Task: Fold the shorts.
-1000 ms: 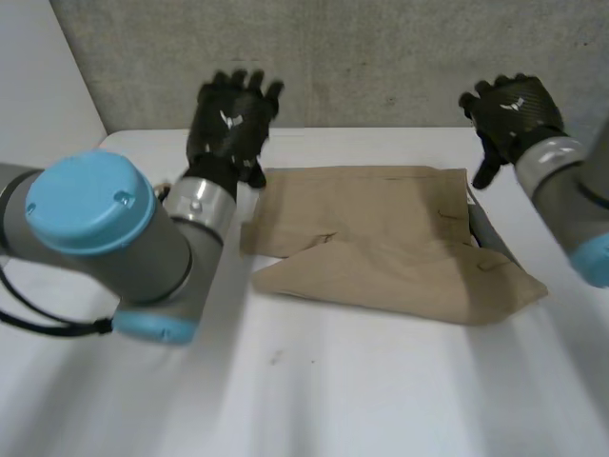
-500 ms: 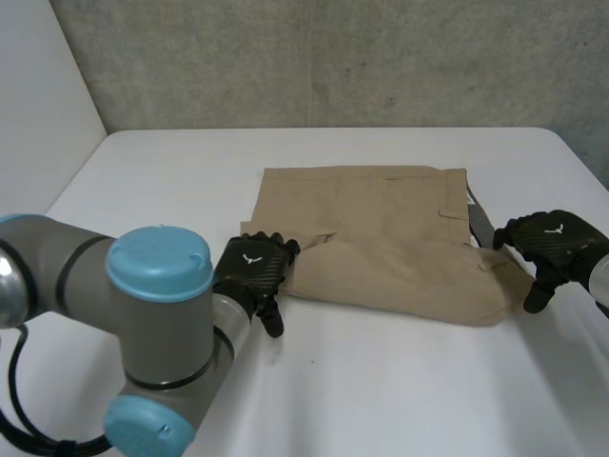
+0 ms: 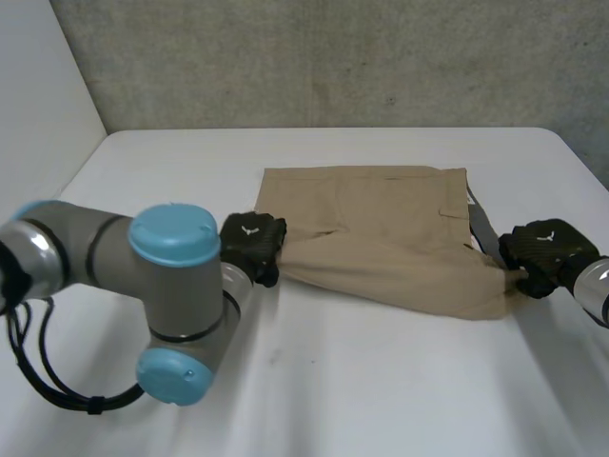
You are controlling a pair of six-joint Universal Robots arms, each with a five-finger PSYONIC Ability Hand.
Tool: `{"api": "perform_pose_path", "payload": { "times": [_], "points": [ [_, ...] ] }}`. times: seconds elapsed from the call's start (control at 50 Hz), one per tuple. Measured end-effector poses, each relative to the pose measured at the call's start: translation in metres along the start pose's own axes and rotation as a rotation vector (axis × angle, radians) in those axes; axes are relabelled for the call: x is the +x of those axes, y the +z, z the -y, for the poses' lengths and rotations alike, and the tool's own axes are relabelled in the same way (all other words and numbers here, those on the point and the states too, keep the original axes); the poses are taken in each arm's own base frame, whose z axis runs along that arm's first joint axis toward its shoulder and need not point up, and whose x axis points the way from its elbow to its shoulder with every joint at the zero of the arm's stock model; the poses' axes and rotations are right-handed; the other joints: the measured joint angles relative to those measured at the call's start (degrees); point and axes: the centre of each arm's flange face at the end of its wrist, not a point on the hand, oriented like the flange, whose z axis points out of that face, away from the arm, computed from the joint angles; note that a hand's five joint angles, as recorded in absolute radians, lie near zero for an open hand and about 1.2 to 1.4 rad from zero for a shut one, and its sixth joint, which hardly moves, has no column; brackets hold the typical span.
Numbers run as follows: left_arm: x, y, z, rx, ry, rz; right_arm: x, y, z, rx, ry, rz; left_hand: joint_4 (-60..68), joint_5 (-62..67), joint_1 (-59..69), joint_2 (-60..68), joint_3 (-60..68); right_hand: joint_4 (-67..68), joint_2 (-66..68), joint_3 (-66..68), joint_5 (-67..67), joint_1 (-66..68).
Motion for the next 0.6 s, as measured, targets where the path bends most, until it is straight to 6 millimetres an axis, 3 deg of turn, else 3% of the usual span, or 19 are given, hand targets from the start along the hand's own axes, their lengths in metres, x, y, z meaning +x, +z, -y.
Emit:
{"api": "perform_pose_path", "payload": {
  "times": [0.08, 0.1, 0.22, 0.36, 0.44, 0.48, 0.5, 0.54, 0.58, 0.6],
  "points": [
    [-0.013, -0.023, 0.031, 0.03, 0.001, 0.014, 0.004, -0.02, 0.022, 0.017, 0.007, -0.011, 0.0, 0.0, 0.0, 0.05, 0.14, 0.0, 0.0, 0.0, 0.0, 0.0],
    [-0.013, -0.023, 0.031, 0.03, 0.001, 0.014, 0.004, -0.02, 0.022, 0.017, 0.007, -0.011, 0.0, 0.0, 0.0, 0.05, 0.14, 0.0, 0.0, 0.0, 0.0, 0.0],
    [-0.033, -0.07, 0.085, 0.098, -0.009, 0.033, 0.008, -0.057, 0.061, 0.057, 0.038, -0.017, 0.0, 0.0, 0.0, 0.17, 0.26, 0.0, 0.0, 0.0, 0.0, 0.0],
    [-0.052, -0.091, 0.118, 0.159, -0.018, 0.045, 0.007, -0.079, 0.087, 0.121, 0.073, -0.018, 0.02, 0.0, 0.0, 0.17, 0.27, 0.0, 0.0, 0.0, 0.01, 0.0],
    [-0.056, -0.088, 0.121, 0.162, -0.02, 0.033, 0.001, -0.081, 0.094, 0.143, 0.085, 0.004, 0.02, 0.0, 0.0, 0.2, 0.27, 0.0, 0.0, 0.0, 0.88, 0.0],
    [-0.057, -0.066, 0.108, 0.124, -0.013, 0.009, -0.011, -0.074, 0.094, 0.147, 0.094, 0.05, -0.07, 0.0, 0.0, 0.27, 0.26, 0.0, 0.0, 0.0, 1.23, 0.0],
    [-0.057, -0.066, 0.108, 0.124, -0.013, 0.009, -0.011, -0.074, 0.094, 0.147, 0.094, 0.05, -0.07, 0.0, 0.0, 0.27, 0.26, 0.0, 0.0, 0.0, 1.23, 0.0],
    [-0.054, -0.039, 0.089, 0.078, 0.004, -0.004, -0.022, -0.062, 0.091, 0.136, 0.097, 0.089, -4.16, -1.37, -1.37, -4.22, -3.88, 0.0, 0.0, 0.0, 1.33, 0.0],
    [-0.052, -0.022, 0.077, 0.055, 0.02, -0.009, -0.03, -0.054, 0.088, 0.125, 0.101, 0.108, -9.76, -6.13, -7.07, -10.46, -9.18, 0.01, 0.0, 0.0, 1.33, 0.0],
    [-0.05, -0.012, 0.069, 0.043, 0.032, -0.012, -0.033, -0.049, 0.086, 0.118, 0.105, 0.115, -17.45, -13.77, -15.91, -18.16, -16.83, 0.01, 0.0, 0.0, 1.33, 0.0]
  ]
}}
